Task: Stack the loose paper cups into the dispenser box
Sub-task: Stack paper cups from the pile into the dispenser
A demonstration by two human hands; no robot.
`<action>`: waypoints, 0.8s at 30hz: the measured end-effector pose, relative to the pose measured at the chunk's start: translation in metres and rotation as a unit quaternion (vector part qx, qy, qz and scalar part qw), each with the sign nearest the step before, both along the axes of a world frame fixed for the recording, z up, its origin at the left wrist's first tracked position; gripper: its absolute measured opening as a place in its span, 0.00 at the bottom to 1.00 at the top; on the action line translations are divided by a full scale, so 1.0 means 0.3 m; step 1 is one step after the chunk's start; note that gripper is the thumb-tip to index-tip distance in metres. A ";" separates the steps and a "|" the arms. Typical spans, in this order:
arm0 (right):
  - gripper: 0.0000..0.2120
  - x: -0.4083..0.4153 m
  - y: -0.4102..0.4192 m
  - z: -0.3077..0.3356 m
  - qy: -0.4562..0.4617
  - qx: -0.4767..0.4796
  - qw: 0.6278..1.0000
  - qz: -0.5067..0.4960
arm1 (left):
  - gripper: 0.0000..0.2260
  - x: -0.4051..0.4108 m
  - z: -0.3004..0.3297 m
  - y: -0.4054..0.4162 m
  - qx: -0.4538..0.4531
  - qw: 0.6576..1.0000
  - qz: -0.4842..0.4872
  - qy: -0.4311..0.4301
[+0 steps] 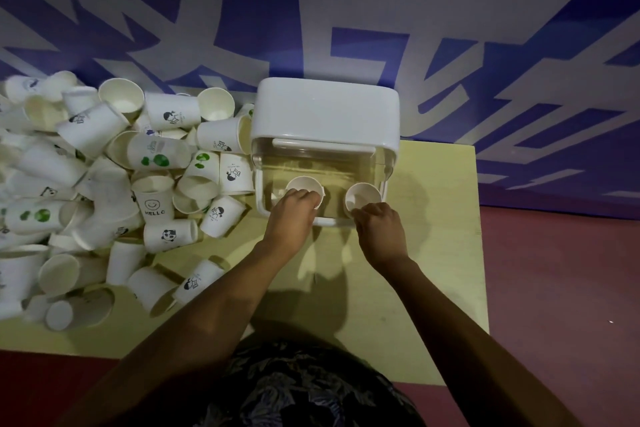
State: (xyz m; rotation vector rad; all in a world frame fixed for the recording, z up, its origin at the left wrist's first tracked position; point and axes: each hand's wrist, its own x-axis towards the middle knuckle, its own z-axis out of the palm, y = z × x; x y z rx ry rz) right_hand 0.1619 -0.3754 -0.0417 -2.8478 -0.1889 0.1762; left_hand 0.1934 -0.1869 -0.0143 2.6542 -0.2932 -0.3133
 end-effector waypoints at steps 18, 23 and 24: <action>0.16 -0.218 0.520 0.044 0.175 0.198 0.961 0.083 | 0.09 -0.392 0.013 0.604 0.053 0.982 0.174 0.044; 0.21 -0.292 0.735 0.006 0.221 0.168 0.959 0.058 | 0.18 -0.507 -0.043 0.824 0.128 0.975 0.168 0.073; 0.24 -0.307 0.778 0.005 0.217 0.145 0.962 0.076 | 0.21 -0.524 -0.050 0.857 0.138 0.972 0.161 0.098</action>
